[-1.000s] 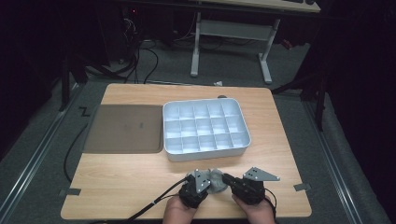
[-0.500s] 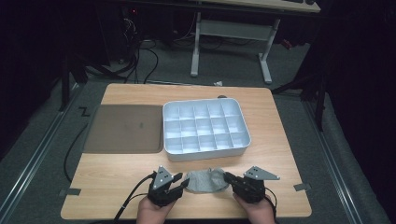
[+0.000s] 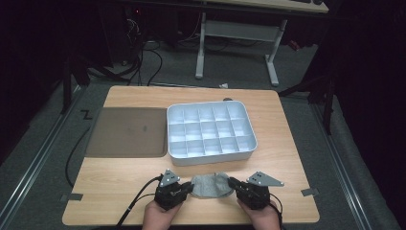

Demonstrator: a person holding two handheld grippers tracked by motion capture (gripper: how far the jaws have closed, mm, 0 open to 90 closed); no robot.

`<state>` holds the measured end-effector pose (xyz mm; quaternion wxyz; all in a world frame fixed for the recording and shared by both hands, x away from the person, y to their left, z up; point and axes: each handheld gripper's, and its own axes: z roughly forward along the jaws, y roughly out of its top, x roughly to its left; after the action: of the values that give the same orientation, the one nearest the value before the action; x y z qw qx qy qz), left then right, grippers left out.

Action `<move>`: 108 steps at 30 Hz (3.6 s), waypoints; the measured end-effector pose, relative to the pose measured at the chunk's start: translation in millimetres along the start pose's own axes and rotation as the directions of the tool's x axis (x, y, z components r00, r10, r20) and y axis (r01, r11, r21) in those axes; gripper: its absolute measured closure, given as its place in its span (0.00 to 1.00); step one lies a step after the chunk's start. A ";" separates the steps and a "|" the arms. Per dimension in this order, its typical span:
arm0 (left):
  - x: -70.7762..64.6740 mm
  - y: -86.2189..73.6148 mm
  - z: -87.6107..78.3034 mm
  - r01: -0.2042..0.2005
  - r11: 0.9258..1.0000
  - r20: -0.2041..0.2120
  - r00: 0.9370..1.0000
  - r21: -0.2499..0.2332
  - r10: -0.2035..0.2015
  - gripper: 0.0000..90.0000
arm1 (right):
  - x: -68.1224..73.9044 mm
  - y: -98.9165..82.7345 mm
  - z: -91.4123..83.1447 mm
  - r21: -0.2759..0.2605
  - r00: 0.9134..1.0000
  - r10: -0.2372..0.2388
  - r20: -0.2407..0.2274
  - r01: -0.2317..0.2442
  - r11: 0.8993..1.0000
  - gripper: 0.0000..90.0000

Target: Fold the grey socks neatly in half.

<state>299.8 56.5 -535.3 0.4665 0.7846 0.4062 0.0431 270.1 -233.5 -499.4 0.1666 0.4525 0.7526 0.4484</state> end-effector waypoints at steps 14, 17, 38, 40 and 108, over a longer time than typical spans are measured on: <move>-19.9 -7.9 -1.4 -0.013 1.000 0.036 0.999 -0.016 0.014 0.88 | 18.3 11.2 3.1 -0.023 0.998 -0.065 -0.027 0.064 0.998 0.95; -20.6 -8.4 -1.6 -0.018 1.000 0.039 0.999 -0.015 0.018 0.88 | 23.4 11.6 5.5 -0.025 0.997 -0.072 -0.037 0.071 0.997 0.95; -20.3 -9.8 -2.6 -0.014 1.000 0.038 0.999 -0.011 0.014 0.85 | 55.1 2.9 46.0 0.028 0.988 -0.097 -0.119 0.102 0.994 0.91; -20.1 -10.0 -2.5 -0.014 1.000 0.038 0.999 -0.010 0.014 0.85 | 55.2 3.7 44.4 0.023 0.987 -0.095 -0.131 0.099 0.995 0.87; -11.8 -2.9 2.4 -0.035 0.999 0.016 0.999 -0.001 0.035 0.93 | 61.3 0.8 44.2 0.041 0.981 -0.078 -0.180 0.087 0.995 0.96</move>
<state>291.3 47.4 -535.2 0.4691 0.7917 0.3888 0.0451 266.7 -159.2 -513.2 0.1061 0.3831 0.7932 0.4612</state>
